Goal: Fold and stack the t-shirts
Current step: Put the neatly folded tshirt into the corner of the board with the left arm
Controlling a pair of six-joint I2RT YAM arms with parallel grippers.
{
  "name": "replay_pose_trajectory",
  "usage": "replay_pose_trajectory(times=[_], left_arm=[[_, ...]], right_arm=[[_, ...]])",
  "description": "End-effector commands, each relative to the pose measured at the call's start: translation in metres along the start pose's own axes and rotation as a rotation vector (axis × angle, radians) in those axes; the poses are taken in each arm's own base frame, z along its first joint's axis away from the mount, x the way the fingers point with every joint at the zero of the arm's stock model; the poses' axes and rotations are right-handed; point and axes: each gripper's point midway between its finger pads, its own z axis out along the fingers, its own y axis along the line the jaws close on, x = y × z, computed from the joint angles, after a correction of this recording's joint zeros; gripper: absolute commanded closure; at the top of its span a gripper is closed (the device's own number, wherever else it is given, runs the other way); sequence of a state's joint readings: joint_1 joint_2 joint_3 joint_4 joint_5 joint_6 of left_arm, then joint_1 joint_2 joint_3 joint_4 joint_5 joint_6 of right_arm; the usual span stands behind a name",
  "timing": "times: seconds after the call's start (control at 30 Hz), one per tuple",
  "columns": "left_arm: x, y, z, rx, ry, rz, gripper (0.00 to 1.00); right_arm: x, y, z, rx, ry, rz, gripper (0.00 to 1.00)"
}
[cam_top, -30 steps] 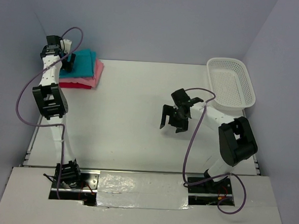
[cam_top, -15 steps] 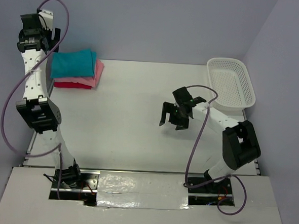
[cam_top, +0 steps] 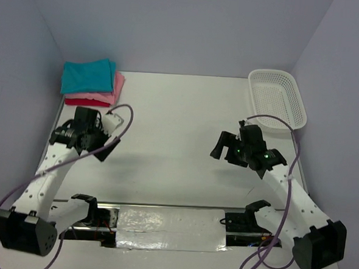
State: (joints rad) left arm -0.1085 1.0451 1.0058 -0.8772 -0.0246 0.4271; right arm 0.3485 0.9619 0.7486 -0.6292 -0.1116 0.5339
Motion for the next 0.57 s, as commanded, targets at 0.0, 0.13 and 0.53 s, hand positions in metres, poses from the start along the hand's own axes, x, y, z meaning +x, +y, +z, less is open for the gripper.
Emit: replay_pose_trajectory(times=[0.0,0.13,0.53], left_arm=[[0.052,-0.016,0.007,-0.035,0.054,0.043,0.01],[0.087,-0.025,0.006,-0.107,0.015,0.067,0.01],[0.095,-0.021,0.01,-0.155,0.008,0.068,0.01]], right_arm=[[0.003,-0.008,-0.012,-0.021,-0.091,0.01,0.0],[0.016,-0.019,-0.015,-0.048,-0.177,0.04,0.0],[0.023,-0.005,-0.022,-0.236,-0.299,0.065,0.01]])
